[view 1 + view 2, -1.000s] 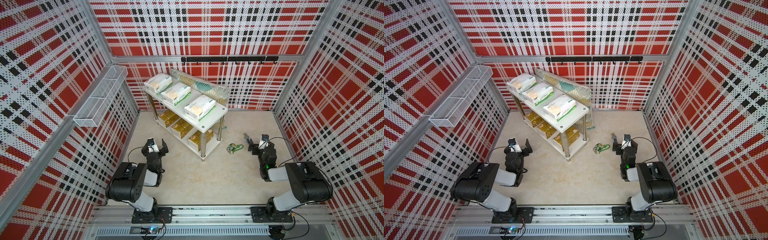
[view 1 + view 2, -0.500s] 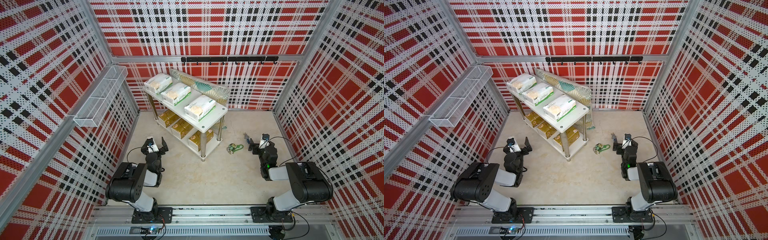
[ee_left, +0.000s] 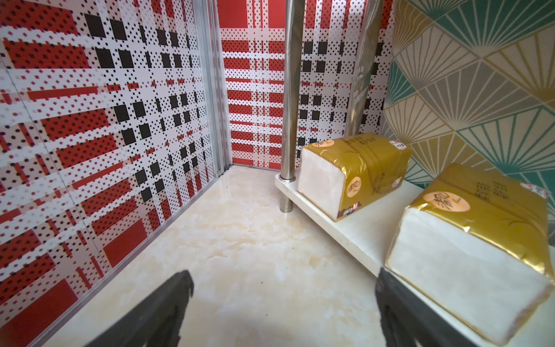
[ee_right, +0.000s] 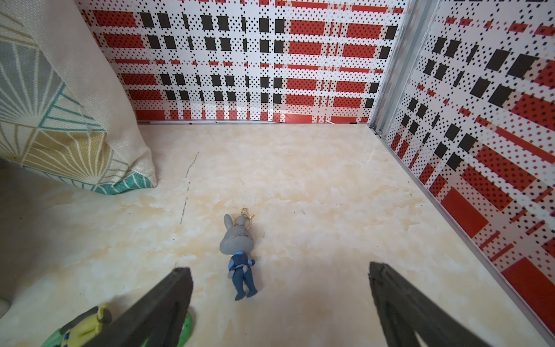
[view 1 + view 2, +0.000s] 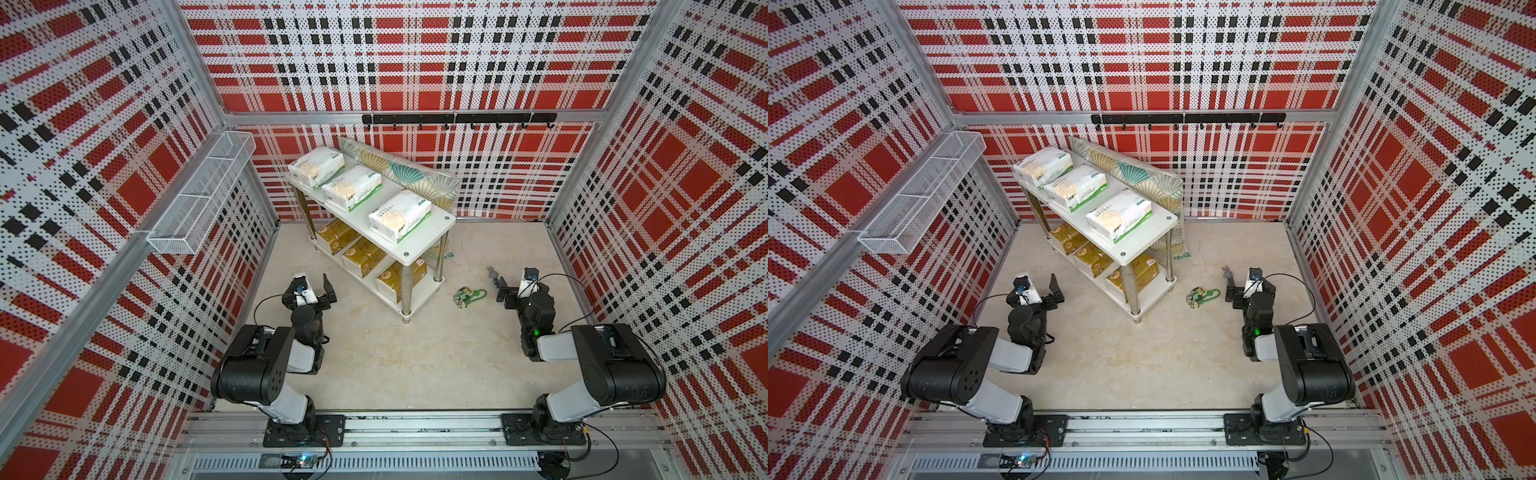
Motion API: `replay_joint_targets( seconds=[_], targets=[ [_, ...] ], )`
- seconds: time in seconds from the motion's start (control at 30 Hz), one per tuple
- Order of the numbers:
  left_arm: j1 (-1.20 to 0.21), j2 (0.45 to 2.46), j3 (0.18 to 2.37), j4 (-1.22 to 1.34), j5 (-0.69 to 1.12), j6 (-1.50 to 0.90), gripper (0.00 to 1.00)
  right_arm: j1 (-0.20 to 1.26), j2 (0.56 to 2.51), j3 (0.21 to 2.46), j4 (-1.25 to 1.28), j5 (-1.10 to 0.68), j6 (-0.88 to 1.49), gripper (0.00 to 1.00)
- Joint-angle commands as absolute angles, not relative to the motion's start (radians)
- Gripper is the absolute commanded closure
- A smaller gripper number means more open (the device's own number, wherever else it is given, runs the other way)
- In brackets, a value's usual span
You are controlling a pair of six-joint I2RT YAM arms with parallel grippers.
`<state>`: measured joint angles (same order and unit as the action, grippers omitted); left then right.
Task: Place the tissue boxes on the shelf by color
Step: Reset both arms
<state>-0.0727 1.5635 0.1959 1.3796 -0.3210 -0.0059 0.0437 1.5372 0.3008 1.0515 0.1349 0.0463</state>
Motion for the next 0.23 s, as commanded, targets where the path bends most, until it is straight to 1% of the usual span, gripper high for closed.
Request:
replay_joint_targets(
  seconds=[0.0,0.13,0.2],
  targets=[
    [-0.069,1.569,0.199,1.396,-0.312,0.001,0.01,0.039,1.542,0.313,1.055,0.133,0.057,0.00],
    [-0.040,1.568,0.216,1.369,-0.249,-0.011,0.01,0.040,1.542,0.314,1.053,0.133,0.057,0.00],
    [-0.038,1.566,0.215,1.367,-0.247,-0.011,0.01,0.040,1.542,0.314,1.055,0.133,0.057,0.00]
  ],
)
